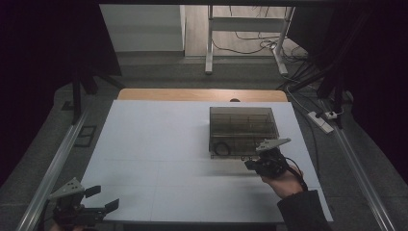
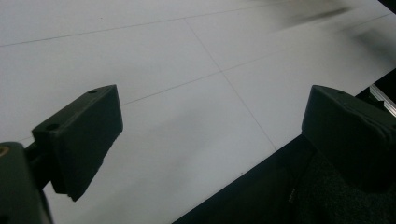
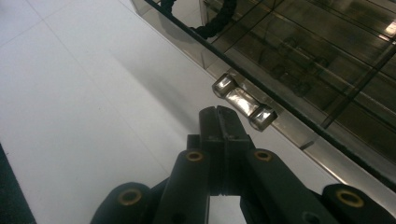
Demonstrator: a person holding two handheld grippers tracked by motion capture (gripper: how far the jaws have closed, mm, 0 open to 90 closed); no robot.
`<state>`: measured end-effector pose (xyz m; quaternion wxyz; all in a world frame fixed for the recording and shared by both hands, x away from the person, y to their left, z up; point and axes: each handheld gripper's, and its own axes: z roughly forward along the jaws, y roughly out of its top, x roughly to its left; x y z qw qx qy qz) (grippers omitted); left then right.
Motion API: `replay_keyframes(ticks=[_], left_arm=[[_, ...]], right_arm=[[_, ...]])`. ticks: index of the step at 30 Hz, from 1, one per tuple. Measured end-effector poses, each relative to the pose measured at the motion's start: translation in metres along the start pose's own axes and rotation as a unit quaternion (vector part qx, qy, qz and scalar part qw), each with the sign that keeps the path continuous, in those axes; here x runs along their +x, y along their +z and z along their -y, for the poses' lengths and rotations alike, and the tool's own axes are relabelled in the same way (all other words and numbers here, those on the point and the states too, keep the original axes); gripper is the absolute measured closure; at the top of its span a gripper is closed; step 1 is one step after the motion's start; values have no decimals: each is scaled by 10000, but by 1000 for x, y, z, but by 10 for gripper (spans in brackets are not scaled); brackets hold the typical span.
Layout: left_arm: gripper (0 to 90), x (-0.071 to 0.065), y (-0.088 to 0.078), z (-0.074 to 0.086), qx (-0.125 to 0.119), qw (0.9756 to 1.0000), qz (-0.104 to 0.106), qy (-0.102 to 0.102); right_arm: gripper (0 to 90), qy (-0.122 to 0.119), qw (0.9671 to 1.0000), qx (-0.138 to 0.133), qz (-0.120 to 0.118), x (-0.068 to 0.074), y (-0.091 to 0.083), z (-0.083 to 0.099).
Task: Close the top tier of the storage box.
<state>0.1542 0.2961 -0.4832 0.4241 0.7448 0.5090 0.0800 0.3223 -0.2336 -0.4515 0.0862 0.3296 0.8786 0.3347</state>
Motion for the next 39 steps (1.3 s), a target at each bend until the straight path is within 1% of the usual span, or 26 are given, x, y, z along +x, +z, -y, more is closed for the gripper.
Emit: replay_keyframes(ticks=[4,8,28,39], left_arm=[[52,0,0,0,2,10000,-4,-2],[53,0,0,0,5,10000,-10,0],[54,0,0,0,8,10000,-23,-4],[55,0,0,0,9,10000,-31,-6]], right_arm=[[900,44,10000,16,-30,-2,2,-2],[900,21,10000,5,-47,-2,3,-3],[900,37,10000,24,3,-6,7,-9],[900,98,9999,-39,46,-10,9,-14]])
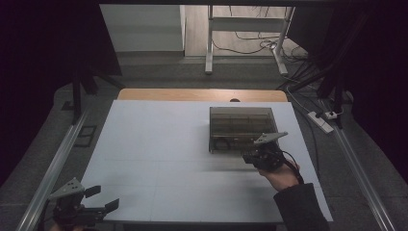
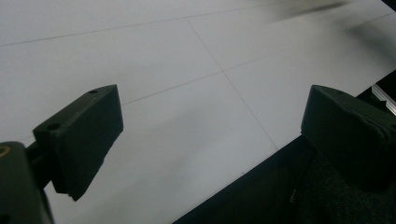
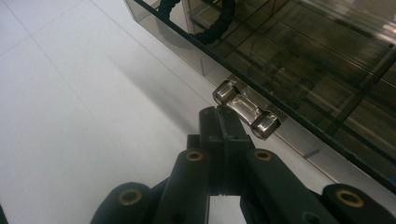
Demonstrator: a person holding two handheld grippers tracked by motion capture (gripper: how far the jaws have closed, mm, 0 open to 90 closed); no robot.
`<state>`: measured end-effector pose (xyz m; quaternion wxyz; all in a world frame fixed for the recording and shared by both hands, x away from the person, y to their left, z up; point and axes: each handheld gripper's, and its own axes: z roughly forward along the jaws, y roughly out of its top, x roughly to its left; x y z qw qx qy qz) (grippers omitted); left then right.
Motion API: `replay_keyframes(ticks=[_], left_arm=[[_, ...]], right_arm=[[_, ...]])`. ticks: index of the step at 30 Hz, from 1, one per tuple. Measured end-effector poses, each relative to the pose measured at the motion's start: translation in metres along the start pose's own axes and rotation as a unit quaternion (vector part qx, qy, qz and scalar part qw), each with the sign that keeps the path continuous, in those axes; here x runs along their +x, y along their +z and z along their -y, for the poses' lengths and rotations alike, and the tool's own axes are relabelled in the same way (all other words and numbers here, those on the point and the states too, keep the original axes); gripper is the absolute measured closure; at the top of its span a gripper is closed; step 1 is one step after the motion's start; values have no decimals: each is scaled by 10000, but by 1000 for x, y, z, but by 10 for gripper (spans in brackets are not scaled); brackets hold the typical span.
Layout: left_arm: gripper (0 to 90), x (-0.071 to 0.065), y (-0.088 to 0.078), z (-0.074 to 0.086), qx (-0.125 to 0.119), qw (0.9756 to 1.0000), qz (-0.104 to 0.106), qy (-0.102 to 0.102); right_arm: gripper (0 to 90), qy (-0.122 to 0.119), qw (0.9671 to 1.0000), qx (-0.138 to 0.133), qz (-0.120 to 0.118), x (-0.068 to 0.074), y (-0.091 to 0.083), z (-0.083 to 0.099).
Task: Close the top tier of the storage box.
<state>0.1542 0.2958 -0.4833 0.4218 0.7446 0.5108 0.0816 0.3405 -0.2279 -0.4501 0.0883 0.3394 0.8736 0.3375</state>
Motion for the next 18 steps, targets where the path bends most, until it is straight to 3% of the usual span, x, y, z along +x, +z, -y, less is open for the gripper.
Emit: replay_keyframes(ticks=[18], left_arm=[[56,0,0,0,6,10000,-12,-4]], right_arm=[[900,73,9999,-94,86,-11,5,-8]])
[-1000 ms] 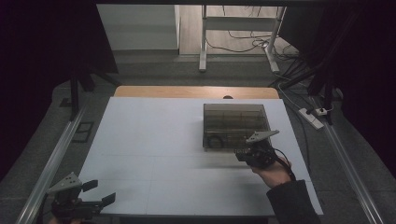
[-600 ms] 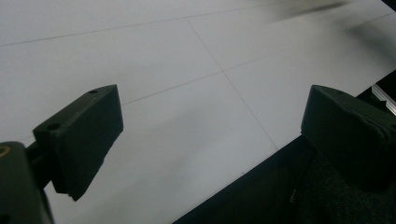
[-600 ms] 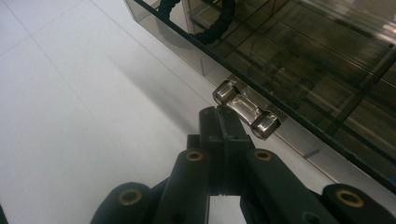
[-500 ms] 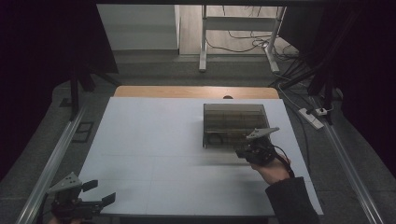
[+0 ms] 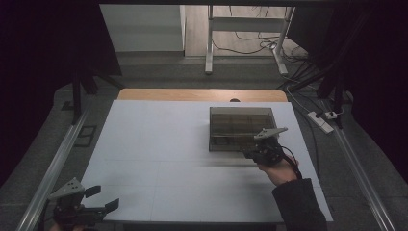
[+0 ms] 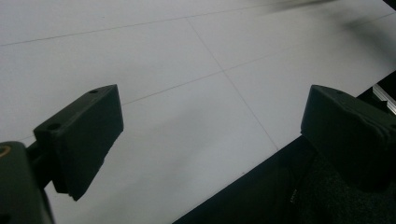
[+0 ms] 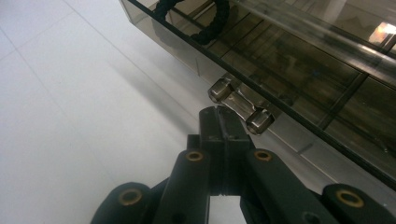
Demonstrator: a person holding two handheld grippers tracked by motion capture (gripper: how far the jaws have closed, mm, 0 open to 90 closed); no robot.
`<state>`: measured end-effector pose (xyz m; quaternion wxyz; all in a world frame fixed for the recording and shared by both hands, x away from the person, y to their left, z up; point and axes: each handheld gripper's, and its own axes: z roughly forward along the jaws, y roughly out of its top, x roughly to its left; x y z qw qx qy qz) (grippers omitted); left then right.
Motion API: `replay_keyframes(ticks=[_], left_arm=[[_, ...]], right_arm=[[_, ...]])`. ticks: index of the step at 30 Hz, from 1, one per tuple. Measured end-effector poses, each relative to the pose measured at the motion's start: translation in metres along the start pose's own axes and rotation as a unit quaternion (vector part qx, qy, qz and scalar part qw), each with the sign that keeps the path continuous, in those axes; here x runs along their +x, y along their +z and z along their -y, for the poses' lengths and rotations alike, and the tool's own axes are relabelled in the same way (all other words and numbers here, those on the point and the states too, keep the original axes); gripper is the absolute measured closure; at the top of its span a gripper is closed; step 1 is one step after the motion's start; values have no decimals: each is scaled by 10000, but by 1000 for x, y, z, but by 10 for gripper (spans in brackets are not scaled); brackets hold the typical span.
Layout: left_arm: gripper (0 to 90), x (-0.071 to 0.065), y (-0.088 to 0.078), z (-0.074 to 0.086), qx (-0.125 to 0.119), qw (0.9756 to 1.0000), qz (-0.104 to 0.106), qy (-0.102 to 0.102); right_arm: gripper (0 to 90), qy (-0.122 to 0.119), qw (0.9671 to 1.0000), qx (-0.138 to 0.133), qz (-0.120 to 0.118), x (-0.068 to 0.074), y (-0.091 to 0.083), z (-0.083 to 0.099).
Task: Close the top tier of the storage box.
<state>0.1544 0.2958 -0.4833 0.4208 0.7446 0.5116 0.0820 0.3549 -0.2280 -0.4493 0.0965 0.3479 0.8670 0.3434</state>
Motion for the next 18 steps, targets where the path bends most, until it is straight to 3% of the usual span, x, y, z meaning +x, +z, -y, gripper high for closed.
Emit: replay_keyframes(ticks=[18], left_arm=[[59,0,0,0,14,10000,-11,-14]], right_arm=[[900,100,9998,-148,-15,-13,6,-9]])
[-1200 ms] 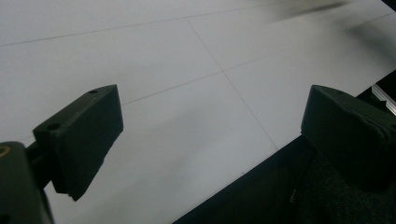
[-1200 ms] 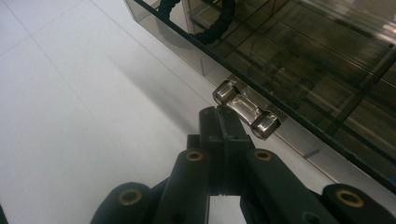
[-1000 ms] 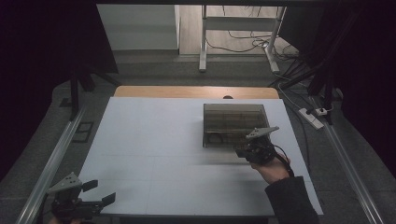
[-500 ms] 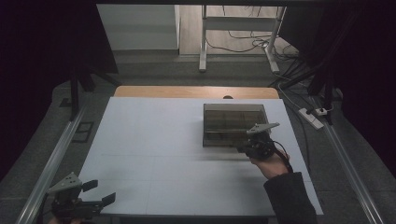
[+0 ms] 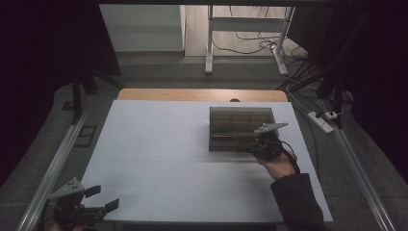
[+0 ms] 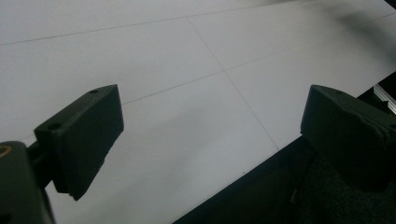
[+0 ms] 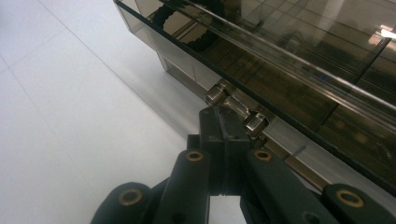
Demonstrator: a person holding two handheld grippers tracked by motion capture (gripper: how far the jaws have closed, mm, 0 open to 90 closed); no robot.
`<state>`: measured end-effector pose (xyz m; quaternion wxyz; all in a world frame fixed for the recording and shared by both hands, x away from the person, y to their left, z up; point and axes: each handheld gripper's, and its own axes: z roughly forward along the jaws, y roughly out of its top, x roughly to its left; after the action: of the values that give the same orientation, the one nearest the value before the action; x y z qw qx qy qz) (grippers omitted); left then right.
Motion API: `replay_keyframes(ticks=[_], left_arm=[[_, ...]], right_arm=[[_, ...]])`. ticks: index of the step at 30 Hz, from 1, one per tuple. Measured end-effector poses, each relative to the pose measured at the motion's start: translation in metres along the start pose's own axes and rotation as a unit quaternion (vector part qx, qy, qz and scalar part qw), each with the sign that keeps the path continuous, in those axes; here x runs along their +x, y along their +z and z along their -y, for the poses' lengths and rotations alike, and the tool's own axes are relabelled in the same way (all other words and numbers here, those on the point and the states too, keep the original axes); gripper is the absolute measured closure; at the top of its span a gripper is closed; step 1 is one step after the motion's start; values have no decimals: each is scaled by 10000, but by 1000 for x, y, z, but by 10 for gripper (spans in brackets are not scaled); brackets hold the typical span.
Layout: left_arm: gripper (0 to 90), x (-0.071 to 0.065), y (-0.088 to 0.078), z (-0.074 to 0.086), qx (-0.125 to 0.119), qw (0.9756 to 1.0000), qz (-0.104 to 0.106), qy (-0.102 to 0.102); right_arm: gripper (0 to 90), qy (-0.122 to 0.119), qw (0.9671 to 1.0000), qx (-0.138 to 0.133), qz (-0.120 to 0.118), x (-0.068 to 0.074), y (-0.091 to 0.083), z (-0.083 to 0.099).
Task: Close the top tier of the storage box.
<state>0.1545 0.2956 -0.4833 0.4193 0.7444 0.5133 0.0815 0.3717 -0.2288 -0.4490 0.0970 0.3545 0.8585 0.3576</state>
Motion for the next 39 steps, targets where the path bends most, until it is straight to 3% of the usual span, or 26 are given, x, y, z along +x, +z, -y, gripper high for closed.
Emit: replay_keyframes(ticks=[19,26,39], left_arm=[[60,0,0,0,11,10000,-12,-26],[61,0,0,0,11,10000,-23,-27],[62,0,0,0,11,10000,-39,-27]], right_arm=[[900,19,9999,84,65,-12,11,-6],[900,-50,9996,224,171,-13,16,-6],[883,-145,9996,223,132,-9,13,-6]])
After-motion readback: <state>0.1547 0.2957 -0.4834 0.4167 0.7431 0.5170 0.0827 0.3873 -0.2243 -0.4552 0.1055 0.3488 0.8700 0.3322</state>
